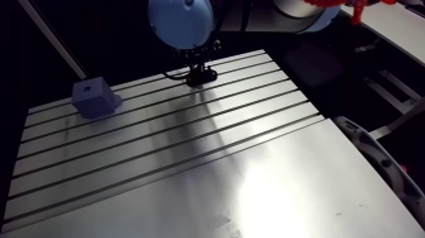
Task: Pick up the M10 bolt and insert it into the hex recess until seated.
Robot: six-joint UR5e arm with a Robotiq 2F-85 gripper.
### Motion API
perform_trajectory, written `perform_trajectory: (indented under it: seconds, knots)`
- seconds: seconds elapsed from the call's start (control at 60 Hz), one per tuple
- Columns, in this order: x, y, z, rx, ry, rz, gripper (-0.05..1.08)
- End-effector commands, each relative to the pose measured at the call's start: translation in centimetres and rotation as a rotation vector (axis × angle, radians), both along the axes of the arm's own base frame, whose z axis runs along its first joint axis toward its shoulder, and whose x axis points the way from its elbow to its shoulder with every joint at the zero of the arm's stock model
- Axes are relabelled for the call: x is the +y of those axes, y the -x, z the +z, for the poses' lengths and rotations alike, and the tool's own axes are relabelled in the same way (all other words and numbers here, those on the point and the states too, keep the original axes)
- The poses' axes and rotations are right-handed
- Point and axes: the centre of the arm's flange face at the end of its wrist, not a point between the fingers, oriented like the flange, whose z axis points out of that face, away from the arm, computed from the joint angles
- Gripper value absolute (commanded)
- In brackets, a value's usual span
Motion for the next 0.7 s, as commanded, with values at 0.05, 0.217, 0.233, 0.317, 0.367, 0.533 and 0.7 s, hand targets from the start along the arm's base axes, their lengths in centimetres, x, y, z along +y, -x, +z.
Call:
perform_trajectory:
  seconds: [0.05, 0.217, 0.233, 0.317, 0.367, 0.533, 0.7]
  knots:
    - [0.0, 0.0, 0.1, 0.002, -0.001, 0.000, 0.75]
    - [-0.2, 0.0, 0.4, 0.006, -0.001, 0.003, 0.78]
    - [-0.2, 0.1, 0.4, 0.008, -0.001, 0.003, 0.78]
    - [-0.2, 0.2, 0.7, 0.011, -0.005, 0.004, 0.80]
    - [-0.3, 0.3, 1.0, 0.013, -0.005, 0.006, 0.80]
    - [-0.3, 0.4, 2.4, 0.028, -0.010, 0.006, 0.81]
    - [-0.2, 0.3, 5.2, 0.056, -0.020, 0.005, 0.82]
